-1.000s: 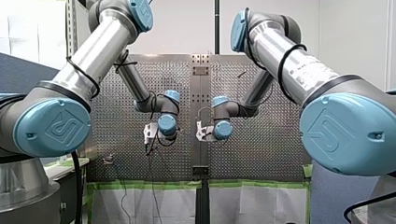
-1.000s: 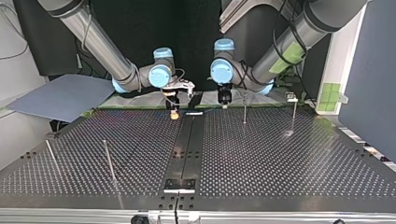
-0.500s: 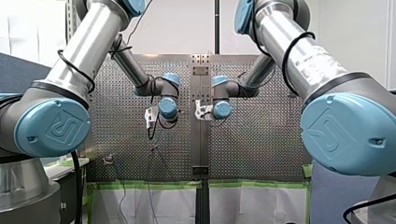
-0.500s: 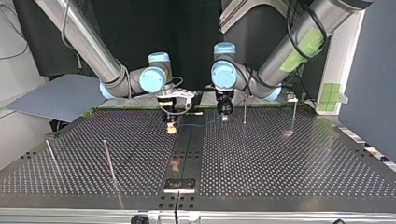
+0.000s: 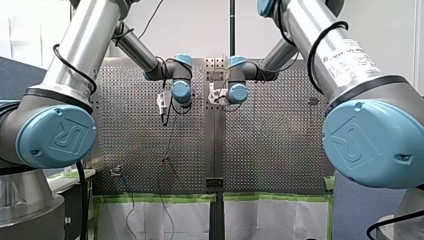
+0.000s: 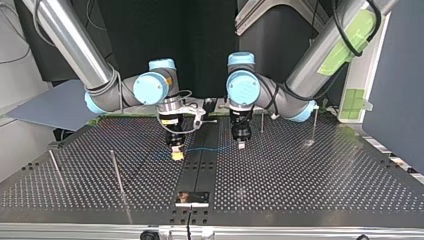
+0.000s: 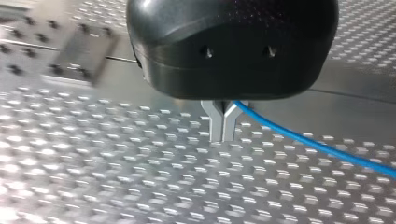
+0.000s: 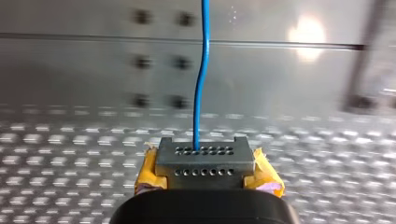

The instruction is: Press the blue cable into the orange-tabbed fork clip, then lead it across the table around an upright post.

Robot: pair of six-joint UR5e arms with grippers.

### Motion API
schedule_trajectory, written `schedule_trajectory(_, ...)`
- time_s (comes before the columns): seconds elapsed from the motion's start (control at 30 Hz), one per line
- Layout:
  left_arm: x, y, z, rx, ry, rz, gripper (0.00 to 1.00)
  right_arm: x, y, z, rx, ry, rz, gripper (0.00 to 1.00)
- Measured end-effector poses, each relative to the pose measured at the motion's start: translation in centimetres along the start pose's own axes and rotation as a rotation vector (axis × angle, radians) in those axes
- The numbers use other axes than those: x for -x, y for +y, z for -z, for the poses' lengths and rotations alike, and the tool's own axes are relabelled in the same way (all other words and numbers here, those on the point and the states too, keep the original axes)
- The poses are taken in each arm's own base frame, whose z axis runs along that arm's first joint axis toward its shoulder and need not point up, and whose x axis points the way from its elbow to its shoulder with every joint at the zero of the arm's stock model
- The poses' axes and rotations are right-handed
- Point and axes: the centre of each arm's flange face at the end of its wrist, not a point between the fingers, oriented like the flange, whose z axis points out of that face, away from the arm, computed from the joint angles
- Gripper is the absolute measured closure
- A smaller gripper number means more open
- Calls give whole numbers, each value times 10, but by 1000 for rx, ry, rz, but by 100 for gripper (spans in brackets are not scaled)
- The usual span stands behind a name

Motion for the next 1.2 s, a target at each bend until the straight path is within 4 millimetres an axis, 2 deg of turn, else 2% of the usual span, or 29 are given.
schedule_trajectory(0.43, 117, -11, 21, -24, -108, 32, 99, -103, 19, 11, 22, 116, -16, 100)
schedule_trajectory(0.6, 166, -15, 35, -52, -167, 51, 99, -138, 32, 17, 38, 156, -24, 100)
schedule_trajectory(0.77, 205, -17, 46, -72, -229, 75, 99, -174, 49, 26, 59, 195, -34, 100)
schedule_trajectory(0.9, 213, -32, 50, -108, -228, 51, 99, -196, 70, 34, 84, 208, -46, 100)
schedule_trajectory(1.2, 195, -65, 40, -158, -151, -17, 99, -232, 118, 55, 126, 212, -46, 100)
